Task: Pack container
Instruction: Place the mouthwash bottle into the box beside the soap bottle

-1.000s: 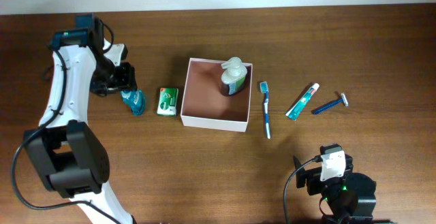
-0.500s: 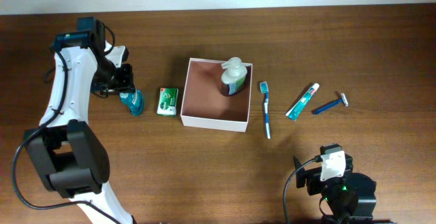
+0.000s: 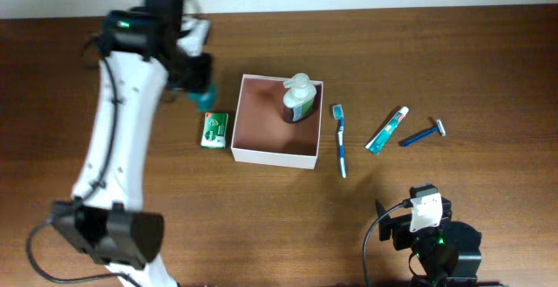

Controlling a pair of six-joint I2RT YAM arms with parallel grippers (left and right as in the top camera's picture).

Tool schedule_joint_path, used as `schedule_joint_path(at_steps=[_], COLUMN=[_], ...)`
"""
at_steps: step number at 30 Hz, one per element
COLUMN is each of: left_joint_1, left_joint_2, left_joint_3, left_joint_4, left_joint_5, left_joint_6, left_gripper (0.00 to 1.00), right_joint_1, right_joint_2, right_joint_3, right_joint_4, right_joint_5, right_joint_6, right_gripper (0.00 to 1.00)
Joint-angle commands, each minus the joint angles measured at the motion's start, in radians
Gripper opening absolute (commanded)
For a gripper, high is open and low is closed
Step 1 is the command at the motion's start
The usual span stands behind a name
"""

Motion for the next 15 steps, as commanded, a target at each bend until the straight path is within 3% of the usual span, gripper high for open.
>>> schedule_joint_path(at_steps=[1, 6, 15], left_joint_1=[-0.12, -0.197, -0.227], left_joint_2=[-0.014, 0.074, 0.264], left_joint_3=[0.022, 0.022, 0.023], left_joint_4=[0.043, 0.117, 0.214], left_joint_5=[-0.047, -0.047, 0.051], left_joint_6=[-0.073, -0.154, -0.157], left_gripper=[0.01, 0.01, 0.01], right_joint_1=[-0.008, -0.008, -0.008], right_joint_2=[-0.008, -0.008, -0.007], right_joint_3=[-0.005, -0.005, -0.005], right_joint_4=[0.002, 0.002, 0.002], right_joint_5=[-0.013, -0.013, -0.013], right_joint_6=[-0.006, -0.006, -0.006], right_gripper=[0.99, 0.99, 0.99])
